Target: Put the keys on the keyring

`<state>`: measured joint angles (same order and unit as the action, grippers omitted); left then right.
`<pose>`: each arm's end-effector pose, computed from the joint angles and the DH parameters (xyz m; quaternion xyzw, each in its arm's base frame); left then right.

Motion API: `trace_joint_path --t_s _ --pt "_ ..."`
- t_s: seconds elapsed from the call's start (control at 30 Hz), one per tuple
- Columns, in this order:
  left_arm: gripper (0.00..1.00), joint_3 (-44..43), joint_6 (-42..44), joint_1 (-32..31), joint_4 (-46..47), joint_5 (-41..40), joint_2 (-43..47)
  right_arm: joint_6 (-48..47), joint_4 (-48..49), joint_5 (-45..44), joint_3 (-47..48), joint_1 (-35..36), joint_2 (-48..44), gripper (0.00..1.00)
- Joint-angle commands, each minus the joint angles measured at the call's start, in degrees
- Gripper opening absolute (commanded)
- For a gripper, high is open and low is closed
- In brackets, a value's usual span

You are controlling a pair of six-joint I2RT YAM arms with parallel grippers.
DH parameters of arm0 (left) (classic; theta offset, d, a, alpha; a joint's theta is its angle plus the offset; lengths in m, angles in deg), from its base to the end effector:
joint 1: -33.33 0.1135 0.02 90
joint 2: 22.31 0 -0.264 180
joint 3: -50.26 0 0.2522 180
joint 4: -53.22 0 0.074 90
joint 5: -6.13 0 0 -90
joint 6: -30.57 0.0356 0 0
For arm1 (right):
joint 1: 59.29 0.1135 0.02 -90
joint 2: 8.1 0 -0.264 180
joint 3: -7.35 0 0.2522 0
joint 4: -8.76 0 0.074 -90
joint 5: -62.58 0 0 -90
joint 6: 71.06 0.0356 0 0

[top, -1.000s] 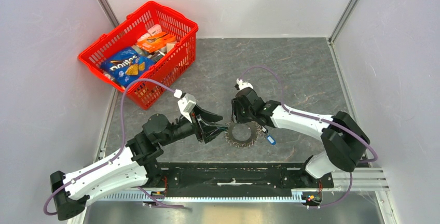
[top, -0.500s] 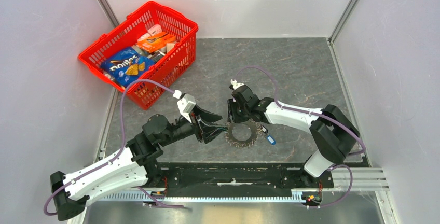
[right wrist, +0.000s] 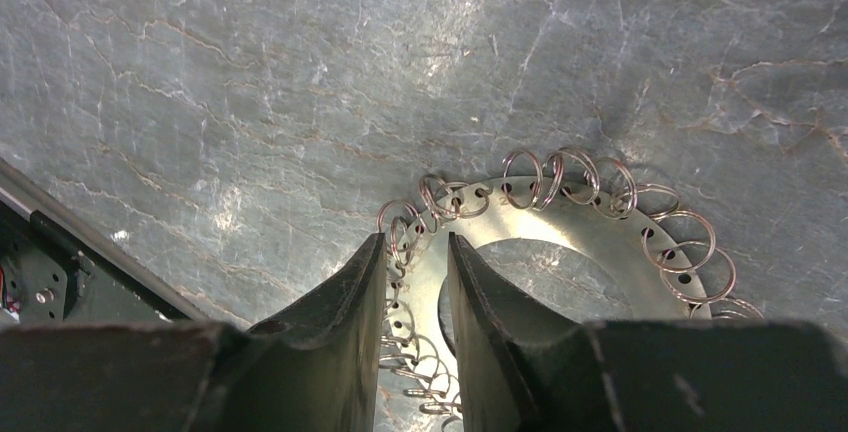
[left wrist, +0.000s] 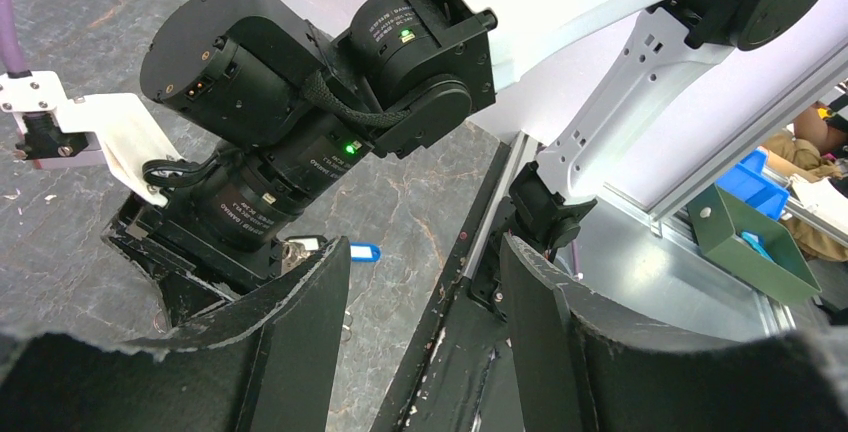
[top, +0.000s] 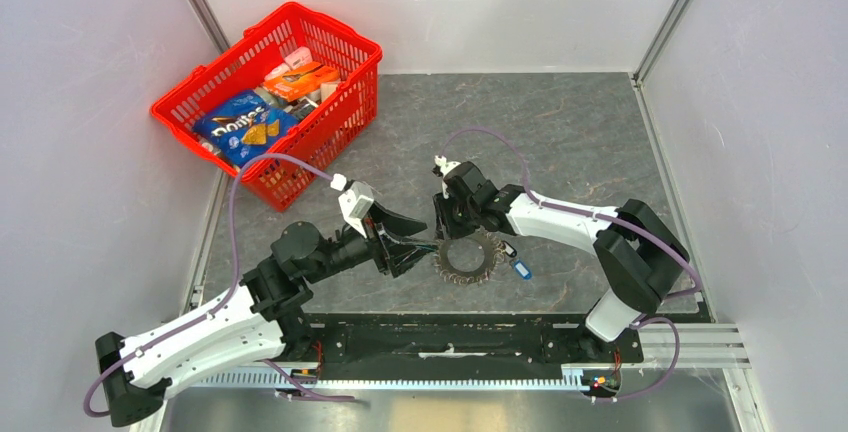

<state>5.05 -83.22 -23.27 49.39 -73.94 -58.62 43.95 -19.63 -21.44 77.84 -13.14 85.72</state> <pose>0.0857 -0.1412 0.3185 0.2512 0.6272 -0.5189 0.5237 0.2308 0.2456 0.1912 -0.1899 0.9243 0.2306 0.2376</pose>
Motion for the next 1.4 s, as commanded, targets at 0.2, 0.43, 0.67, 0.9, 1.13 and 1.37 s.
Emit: trace_joint_path --t_s 0.2,0.43,0.67,0.9,1.13,1.37 --pt "0.64 0.18 2.33 0.09 1.93 -0.97 0.63 -0.62 -0.86 2.44 0.51 0.08 1.04 0.36" --pt "0.64 0.08 2.47 0.08 1.67 -1.22 0.55 0.37 -0.25 3.01 1.52 0.01 3.68 0.36" --pt "0.64 0.14 2.59 0.10 1.43 -1.47 0.54 0.70 0.74 2.66 2.50 0.08 5.02 0.43" --pt "0.64 0.10 2.68 0.08 1.32 -1.63 0.43 -0.14 1.68 1.94 5.21 0.08 8.12 0.51" --pt "0.64 0.20 2.70 0.08 1.23 -1.63 0.37 -0.67 4.95 1.57 6.77 0.07 8.99 0.55" --pt "0.64 0.31 2.62 0.08 1.14 -1.66 0.70 -0.52 5.55 0.97 7.58 0.06 8.62 0.58"
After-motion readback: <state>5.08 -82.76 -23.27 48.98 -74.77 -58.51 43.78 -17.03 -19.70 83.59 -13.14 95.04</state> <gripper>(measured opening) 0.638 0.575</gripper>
